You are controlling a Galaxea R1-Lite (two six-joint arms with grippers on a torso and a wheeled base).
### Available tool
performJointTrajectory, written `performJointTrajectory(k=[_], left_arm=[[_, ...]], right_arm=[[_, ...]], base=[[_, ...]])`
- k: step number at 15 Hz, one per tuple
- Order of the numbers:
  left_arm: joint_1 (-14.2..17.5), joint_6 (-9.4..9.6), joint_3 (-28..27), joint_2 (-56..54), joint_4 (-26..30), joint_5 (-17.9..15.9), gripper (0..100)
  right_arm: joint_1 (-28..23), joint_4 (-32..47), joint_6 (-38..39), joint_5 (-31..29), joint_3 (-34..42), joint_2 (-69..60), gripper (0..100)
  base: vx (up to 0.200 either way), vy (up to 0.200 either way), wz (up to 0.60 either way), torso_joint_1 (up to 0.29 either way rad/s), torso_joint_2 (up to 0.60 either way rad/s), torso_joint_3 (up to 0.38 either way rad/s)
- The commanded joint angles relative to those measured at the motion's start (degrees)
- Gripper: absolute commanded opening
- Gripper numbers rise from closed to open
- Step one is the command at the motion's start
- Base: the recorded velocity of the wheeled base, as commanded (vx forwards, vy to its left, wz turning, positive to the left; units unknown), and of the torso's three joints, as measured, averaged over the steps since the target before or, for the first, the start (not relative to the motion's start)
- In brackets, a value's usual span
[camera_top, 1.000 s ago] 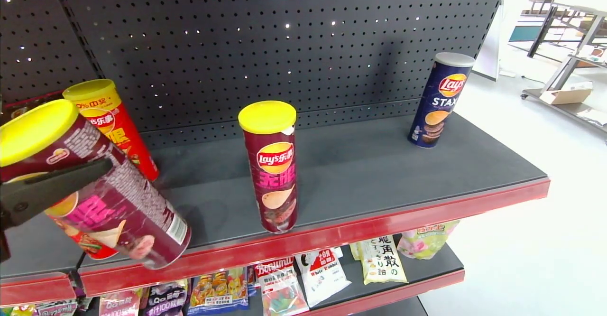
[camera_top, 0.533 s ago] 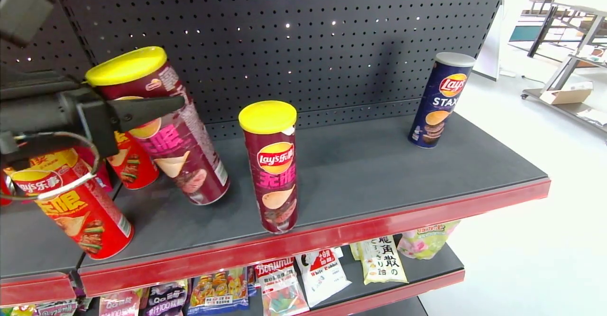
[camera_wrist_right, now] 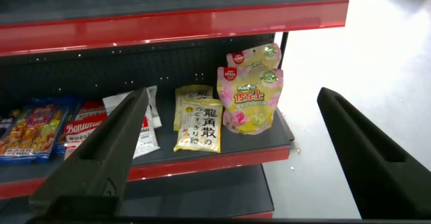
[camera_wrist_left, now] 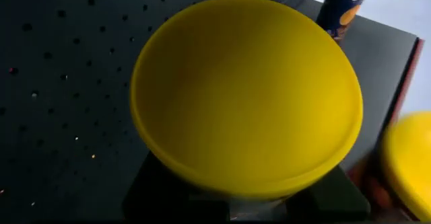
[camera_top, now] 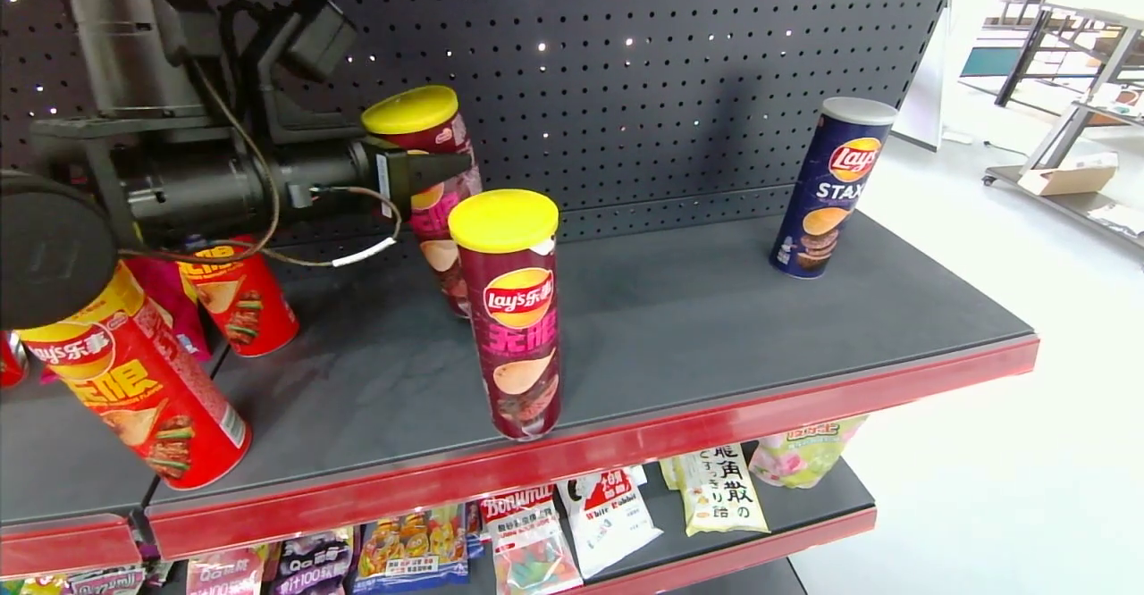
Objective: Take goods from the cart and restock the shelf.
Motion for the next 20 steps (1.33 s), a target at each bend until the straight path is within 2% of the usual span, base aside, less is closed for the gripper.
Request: performJointTrajectory(k=[1, 3, 10, 20], left_arm=[[0.0, 1.10, -5.2, 6.9, -0.1, 0.5, 0], [-0.4, 2.77, -7.1, 9.8, -0.1, 0.4, 0], [-0.5, 2.59, -9.8, 12.1, 0.2, 0.4, 0], [-0.7, 3.12, -9.6, 11.6, 2.1, -0.8, 0]], right_arm=[[0.0, 0.0, 0.0, 0.1, 0.0, 0.0, 100], [0.0, 0.0, 0.0, 0.1, 0.0, 0.0, 100], [0.0, 0.0, 0.0, 0.0, 0.0, 0.0, 100], [0.0, 0.0, 0.0, 0.1, 0.0, 0.0, 100]], base=[[0.000, 0.000, 0.00, 0.000, 0.00, 0.000], [0.000, 0.000, 0.00, 0.000, 0.00, 0.000], [0.000, 0.000, 0.00, 0.000, 0.00, 0.000], [0.000, 0.000, 0.00, 0.000, 0.00, 0.000]])
